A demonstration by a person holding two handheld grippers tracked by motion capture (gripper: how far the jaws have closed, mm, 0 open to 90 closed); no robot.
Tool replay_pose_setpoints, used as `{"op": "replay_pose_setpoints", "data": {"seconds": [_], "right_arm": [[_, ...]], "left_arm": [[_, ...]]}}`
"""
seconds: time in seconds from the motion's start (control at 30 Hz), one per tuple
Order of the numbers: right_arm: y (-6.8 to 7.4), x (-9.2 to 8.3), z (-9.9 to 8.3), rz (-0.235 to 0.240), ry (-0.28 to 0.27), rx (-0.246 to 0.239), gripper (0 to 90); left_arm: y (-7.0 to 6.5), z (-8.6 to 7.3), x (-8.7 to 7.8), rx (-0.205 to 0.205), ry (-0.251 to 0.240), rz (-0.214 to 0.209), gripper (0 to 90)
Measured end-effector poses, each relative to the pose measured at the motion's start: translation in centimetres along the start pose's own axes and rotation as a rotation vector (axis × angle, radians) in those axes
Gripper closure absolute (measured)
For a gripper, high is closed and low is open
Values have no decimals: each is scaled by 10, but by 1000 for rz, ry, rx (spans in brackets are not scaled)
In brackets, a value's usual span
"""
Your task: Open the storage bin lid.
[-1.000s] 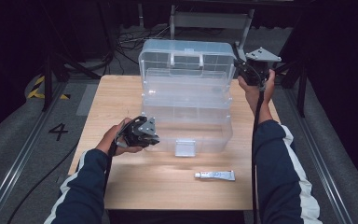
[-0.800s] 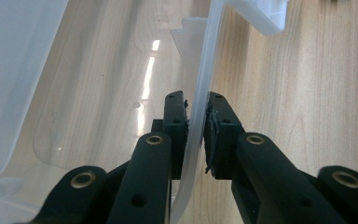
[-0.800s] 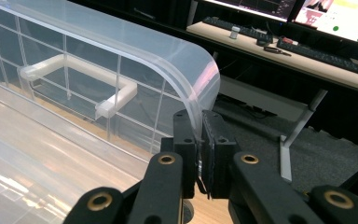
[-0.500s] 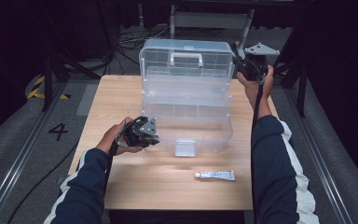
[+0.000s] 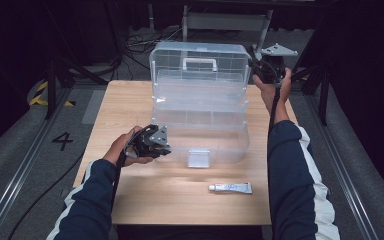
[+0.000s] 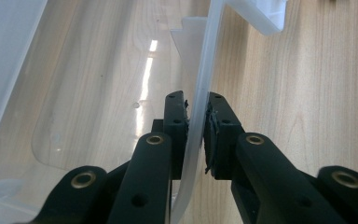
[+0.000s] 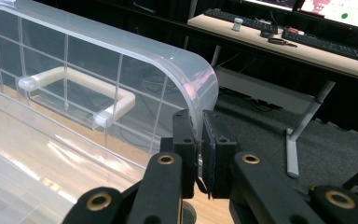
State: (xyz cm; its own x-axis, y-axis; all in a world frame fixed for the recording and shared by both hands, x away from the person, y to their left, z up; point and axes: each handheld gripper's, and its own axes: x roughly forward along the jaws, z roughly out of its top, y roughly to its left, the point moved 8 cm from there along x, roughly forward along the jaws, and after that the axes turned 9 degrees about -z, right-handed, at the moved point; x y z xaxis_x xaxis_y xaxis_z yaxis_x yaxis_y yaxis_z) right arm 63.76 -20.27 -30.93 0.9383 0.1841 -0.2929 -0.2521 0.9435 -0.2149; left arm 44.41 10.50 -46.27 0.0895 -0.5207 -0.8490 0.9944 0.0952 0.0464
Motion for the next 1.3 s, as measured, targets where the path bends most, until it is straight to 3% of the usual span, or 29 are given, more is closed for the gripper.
{"op": "replay_pose_setpoints", "data": {"seconds": [0.5,1.3], "right_arm": [[-2,11,1,-3,16,9,847],[-7,43,-4,2,25,31,844]], "left_arm": [[0,0,0,7,7,-4,811],[0,-1,1,-4,-4,0,808]]}}
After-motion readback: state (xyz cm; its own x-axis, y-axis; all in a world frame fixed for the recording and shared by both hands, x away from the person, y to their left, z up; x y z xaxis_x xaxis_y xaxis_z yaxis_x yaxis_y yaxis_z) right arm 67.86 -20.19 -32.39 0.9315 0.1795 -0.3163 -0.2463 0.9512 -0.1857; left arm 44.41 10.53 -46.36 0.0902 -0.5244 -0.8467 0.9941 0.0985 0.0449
